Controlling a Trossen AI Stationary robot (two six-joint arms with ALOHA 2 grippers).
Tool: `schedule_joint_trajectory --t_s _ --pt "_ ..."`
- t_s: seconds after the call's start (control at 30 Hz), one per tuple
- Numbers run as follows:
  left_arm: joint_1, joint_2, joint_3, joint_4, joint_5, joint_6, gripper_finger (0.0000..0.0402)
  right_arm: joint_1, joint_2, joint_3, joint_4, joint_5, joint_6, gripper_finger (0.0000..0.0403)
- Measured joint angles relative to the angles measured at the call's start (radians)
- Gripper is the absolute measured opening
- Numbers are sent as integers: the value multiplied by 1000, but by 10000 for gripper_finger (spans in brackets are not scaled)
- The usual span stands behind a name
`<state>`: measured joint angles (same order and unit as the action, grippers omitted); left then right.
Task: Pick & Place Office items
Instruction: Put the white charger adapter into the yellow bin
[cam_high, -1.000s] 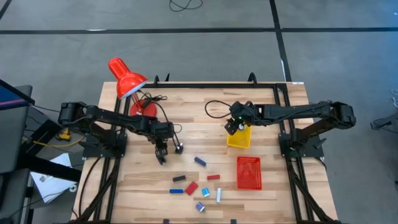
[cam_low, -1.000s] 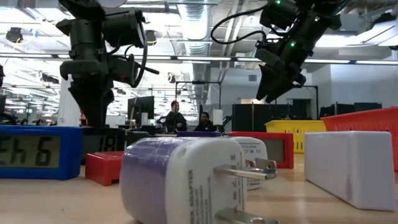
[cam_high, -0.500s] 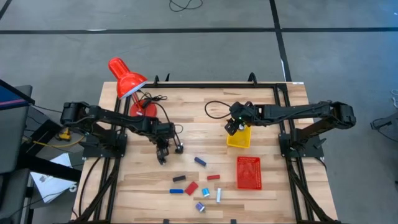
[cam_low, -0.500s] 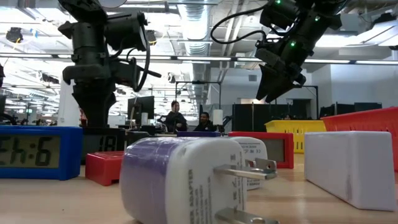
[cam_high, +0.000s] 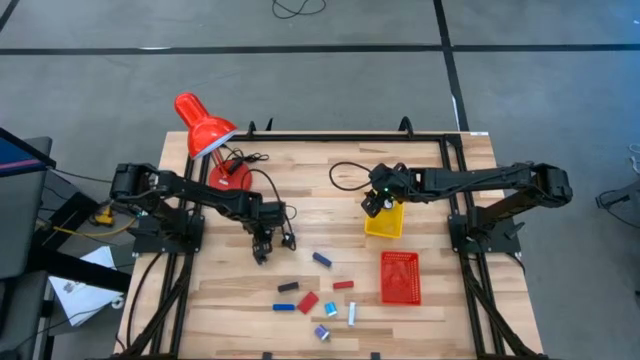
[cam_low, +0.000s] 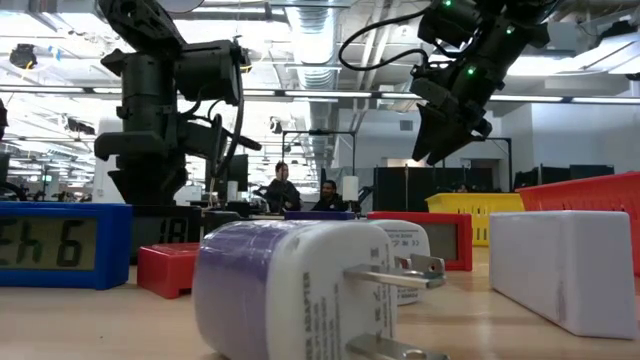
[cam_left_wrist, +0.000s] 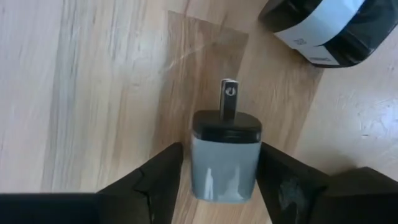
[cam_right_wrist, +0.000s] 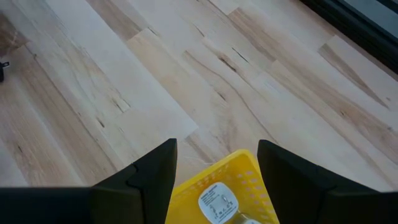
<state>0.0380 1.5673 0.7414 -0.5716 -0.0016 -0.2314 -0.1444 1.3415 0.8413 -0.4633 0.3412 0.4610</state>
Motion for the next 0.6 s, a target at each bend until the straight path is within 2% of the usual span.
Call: schedule_joint_trajectory --t_s 0.13,0.27,0.4,0.47,0.6 --pt "0 -27 -7 4 1 2 164 0 0 0 0 0 0 217" --pt "0 -73 -6 21 4 90 125 0 0 0 1 0 0 217" --pt "0 -150 -6 109 5 150 125 0 0 0 16 0 -4 217" --pt "0 -185 -6 178 16 178 125 4 0 0 40 0 -65 217" --pt "1 -207 -5 371 117 237 133 49 0 0 128 -1 -277 217"
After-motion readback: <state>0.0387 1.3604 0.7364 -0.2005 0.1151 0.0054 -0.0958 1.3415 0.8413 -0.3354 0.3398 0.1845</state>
